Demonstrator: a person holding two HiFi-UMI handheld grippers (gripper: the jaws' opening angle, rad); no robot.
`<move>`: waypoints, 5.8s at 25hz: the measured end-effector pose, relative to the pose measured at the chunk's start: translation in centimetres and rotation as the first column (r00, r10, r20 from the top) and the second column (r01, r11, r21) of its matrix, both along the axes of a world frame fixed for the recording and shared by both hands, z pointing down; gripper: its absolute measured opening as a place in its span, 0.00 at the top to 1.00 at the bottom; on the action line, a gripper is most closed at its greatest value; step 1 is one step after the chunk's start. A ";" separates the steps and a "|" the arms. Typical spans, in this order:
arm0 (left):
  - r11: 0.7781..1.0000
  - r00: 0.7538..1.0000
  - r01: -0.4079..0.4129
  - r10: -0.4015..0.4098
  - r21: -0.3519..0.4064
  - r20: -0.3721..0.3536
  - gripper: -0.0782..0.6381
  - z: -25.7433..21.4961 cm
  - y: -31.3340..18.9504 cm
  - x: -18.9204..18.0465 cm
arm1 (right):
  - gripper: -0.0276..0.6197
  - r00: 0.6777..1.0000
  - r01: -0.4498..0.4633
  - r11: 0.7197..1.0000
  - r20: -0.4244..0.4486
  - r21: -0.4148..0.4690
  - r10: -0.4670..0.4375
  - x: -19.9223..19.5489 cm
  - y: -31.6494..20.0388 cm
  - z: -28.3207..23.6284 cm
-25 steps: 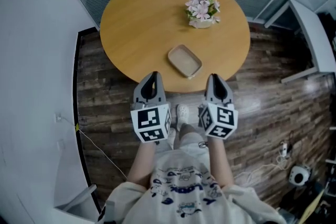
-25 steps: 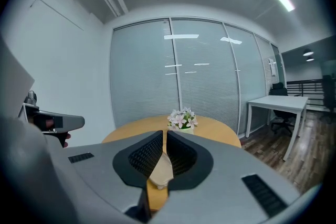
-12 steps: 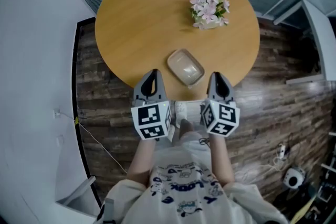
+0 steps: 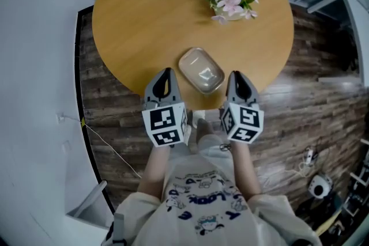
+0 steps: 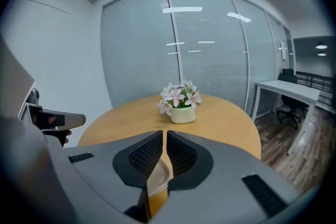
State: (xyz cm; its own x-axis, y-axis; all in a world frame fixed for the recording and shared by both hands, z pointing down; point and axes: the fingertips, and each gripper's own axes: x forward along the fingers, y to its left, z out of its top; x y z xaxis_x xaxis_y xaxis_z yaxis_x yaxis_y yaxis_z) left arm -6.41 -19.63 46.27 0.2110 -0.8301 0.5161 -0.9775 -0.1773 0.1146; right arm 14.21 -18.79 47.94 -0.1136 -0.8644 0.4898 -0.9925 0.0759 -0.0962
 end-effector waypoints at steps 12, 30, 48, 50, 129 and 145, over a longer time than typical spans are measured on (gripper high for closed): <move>0.995 0.998 0.013 -0.007 -0.103 0.056 0.89 4.7 -2.0 -0.1 | 0.92 0.998 0.060 0.990 -0.005 -0.130 -0.062 0.0 -1.0 4.9; 0.984 0.999 -0.041 0.044 -0.174 0.013 0.88 8.7 -3.1 1.5 | 0.92 0.994 0.106 0.975 0.002 -0.198 -0.107 -0.3 0.1 8.0; 0.975 0.999 -0.028 0.032 -0.220 0.013 0.86 11.0 -3.7 2.1 | 0.92 0.994 0.107 0.967 0.044 -0.230 -0.100 -0.5 0.0 9.7; 0.976 1.000 -0.028 0.030 -0.215 0.004 0.86 10.8 -3.9 2.2 | 0.92 0.994 0.112 0.967 0.043 -0.228 -0.104 -0.5 0.0 9.7; 1.000 0.988 0.004 -0.006 -0.015 -0.152 0.86 -2.9 -3.4 0.3 | 0.93 0.991 0.132 0.989 -0.002 0.073 -0.132 -2.2 -3.0 -4.3; 0.987 0.987 0.018 0.007 0.159 -0.160 0.86 -10.9 -2.8 -0.9 | 0.93 0.988 0.154 0.960 -0.027 0.236 -0.152 -3.4 -2.7 -11.8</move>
State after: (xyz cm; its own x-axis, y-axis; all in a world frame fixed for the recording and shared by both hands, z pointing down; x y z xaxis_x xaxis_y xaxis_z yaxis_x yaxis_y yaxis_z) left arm -7.30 -22.40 35.37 0.2752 -0.9003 0.3373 -0.9498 -0.2004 0.2401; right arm 10.85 -21.49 36.11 -0.2498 -0.9284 0.2749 -0.9680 0.2461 -0.0484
